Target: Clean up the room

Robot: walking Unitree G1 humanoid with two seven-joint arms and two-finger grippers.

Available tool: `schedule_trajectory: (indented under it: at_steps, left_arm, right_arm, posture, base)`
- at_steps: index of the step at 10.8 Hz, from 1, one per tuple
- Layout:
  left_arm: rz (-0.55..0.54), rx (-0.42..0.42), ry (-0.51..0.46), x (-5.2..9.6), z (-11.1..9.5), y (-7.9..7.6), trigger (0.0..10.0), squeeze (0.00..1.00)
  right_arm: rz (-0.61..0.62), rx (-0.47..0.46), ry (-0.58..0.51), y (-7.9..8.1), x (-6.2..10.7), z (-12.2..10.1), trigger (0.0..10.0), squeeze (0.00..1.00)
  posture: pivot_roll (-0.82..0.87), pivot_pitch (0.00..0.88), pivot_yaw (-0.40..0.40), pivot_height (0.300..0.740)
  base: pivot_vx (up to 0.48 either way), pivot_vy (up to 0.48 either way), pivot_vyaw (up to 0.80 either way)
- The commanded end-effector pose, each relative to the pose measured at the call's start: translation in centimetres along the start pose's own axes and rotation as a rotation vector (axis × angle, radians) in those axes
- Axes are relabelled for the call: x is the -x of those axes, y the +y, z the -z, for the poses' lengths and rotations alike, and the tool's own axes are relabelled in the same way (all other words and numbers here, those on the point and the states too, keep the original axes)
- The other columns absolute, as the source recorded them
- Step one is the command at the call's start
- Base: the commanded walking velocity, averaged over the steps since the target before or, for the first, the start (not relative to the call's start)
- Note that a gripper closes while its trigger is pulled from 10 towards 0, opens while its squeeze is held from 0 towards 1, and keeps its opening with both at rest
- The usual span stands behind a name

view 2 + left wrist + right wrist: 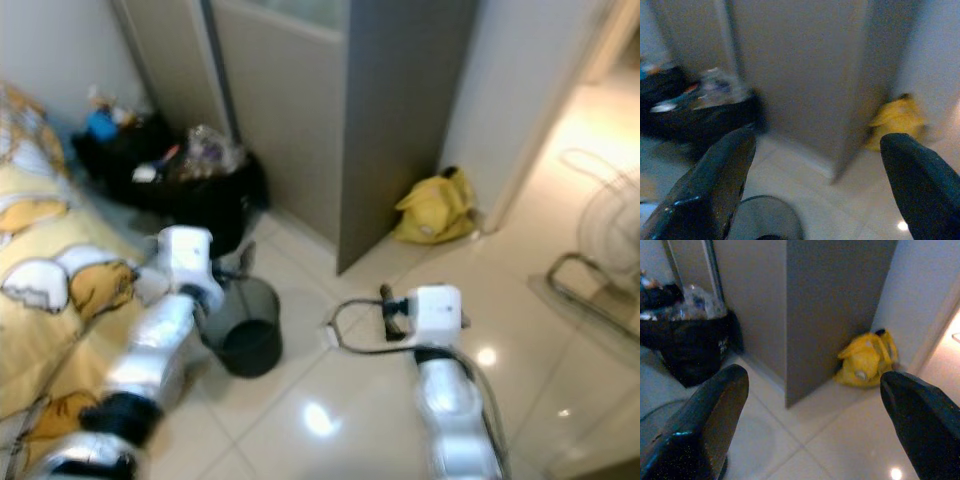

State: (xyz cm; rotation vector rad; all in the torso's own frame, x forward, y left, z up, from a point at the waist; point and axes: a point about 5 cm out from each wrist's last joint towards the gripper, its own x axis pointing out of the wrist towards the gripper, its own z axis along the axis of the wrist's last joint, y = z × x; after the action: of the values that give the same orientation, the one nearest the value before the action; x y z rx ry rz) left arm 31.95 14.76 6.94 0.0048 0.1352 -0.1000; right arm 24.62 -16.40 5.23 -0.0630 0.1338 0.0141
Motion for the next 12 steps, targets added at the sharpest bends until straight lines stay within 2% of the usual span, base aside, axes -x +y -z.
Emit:
schedule_trajectory:
  at_steps: [1,2,3,5,6,8,10,12]
  left_arm:
    - [0.018,-0.006,-0.007,-0.4,-0.3,-1.1,10.0,0.00]
    - [0.030,-0.059,-0.008,-0.4,-0.4,-1.1,10.0,0.00]
    - [0.048,-0.063,-0.002,-0.6,-0.3,-1.4,10.0,0.00]
    - [0.081,-0.085,-0.014,-1.0,-0.7,-2.0,10.0,0.00]
    - [0.073,-0.078,-0.003,-1.1,-0.6,-2.0,10.0,0.00]
    - [0.078,-0.070,0.006,-1.3,-0.5,-2.5,10.0,0.00]
    - [0.108,-0.076,-0.003,-1.4,-0.6,-3.1,10.0,0.00]
    - [0.122,-0.042,0.002,-1.6,-0.7,-3.5,10.0,0.00]
  right_arm:
    - [0.098,0.059,0.015,-2.4,1.0,0.6,10.0,0.00]
    - [0.127,0.062,0.053,-3.3,2.3,1.7,10.0,0.00]
    - [0.134,0.049,0.066,-3.3,2.7,2.2,10.0,0.00]
    - [0.126,0.039,0.032,-2.4,2.7,1.6,10.0,0.00]
    - [0.096,0.058,0.047,-2.0,3.2,2.0,10.0,0.00]
    - [0.071,0.032,0.038,-1.6,3.2,1.8,10.0,0.00]
    - [0.142,0.059,0.053,-2.9,3.6,2.1,10.0,0.00]
    - [0.178,0.054,0.080,-3.6,3.6,2.3,10.0,0.00]
  posture:
    - [-0.25,0.000,0.089,0.740]
    - [-0.27,0.000,0.102,0.740]
    - [-0.29,0.000,0.110,0.740]
    - [-0.30,0.000,0.122,0.740]
    - [-0.30,0.000,0.121,0.740]
    - [-0.32,0.000,0.131,0.740]
    - [-0.33,0.000,0.135,0.740]
    - [-0.34,0.000,0.140,0.740]
  base:
    - [0.000,0.000,0.00]
    - [0.000,0.000,0.00]
    - [0.000,0.000,0.00]
    - [0.000,0.000,0.00]
    - [0.000,0.000,0.00]
    - [0.000,0.000,0.26]
    - [0.000,0.000,0.24]
    - [0.480,0.000,0.00]
